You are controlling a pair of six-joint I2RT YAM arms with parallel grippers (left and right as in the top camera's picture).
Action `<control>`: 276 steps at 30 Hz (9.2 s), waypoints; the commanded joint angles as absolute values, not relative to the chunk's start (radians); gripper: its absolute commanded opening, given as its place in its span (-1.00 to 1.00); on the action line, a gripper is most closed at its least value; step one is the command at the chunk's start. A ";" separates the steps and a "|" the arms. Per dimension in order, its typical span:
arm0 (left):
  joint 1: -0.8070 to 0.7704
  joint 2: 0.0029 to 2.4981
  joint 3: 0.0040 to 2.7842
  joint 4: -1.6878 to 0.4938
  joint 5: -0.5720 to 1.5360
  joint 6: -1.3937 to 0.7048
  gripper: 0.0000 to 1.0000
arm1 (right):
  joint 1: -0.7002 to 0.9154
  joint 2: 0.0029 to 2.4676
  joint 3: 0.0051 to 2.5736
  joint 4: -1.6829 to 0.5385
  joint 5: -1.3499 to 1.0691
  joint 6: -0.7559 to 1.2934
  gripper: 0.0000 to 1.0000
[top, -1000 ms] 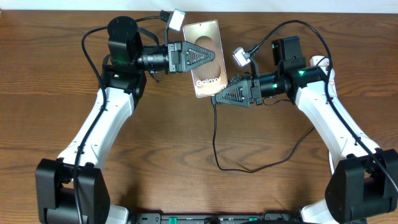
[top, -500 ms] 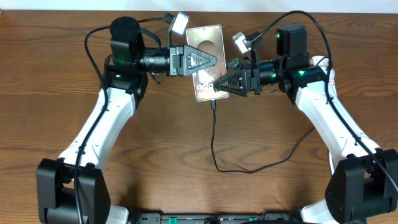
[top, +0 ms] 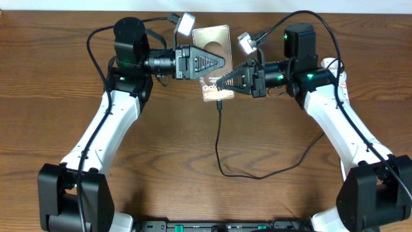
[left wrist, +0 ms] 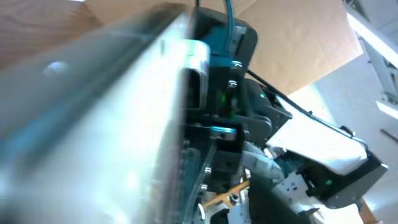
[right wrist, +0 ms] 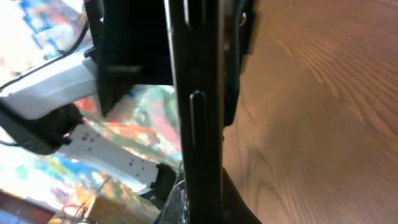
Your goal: Plug charger to phone and switch on socket
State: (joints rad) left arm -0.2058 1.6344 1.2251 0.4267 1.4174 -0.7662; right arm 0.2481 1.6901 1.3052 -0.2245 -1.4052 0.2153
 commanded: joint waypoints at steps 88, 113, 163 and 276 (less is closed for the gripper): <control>-0.014 1.635 1.247 -0.340 0.818 -0.412 0.96 | 0.066 1.773 1.759 -1.073 0.247 0.152 0.99; -0.014 1.635 1.247 -0.340 0.817 -0.412 0.96 | -0.469 2.094 1.752 -1.043 0.113 0.163 0.99; -0.014 1.635 1.247 -0.340 0.817 -0.412 0.96 | -0.478 2.199 1.747 -0.845 -0.104 0.134 0.99; -0.014 1.635 1.247 -0.340 0.817 -0.412 0.96 | -0.474 2.033 1.702 -1.023 -0.028 0.073 0.99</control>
